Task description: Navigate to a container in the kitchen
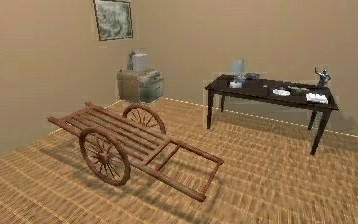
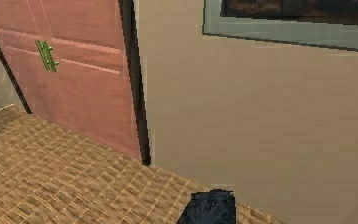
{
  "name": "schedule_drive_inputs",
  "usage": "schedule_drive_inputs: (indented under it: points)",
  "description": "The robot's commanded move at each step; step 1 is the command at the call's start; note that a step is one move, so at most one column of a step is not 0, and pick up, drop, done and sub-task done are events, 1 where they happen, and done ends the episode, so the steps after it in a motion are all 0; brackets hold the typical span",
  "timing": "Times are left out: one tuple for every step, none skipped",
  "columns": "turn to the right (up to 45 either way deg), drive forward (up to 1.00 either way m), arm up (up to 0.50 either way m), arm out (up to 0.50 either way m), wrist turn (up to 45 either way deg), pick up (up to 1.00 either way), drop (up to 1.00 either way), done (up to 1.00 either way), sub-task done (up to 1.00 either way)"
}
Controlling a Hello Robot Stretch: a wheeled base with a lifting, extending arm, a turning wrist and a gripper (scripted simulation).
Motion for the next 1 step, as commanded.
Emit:
schedule_drive_inputs:
  points:
    - [-45.0, 0.00, 0.00, 0.00, 0.0, 0.00, 0.00, 0.00, 0.00]
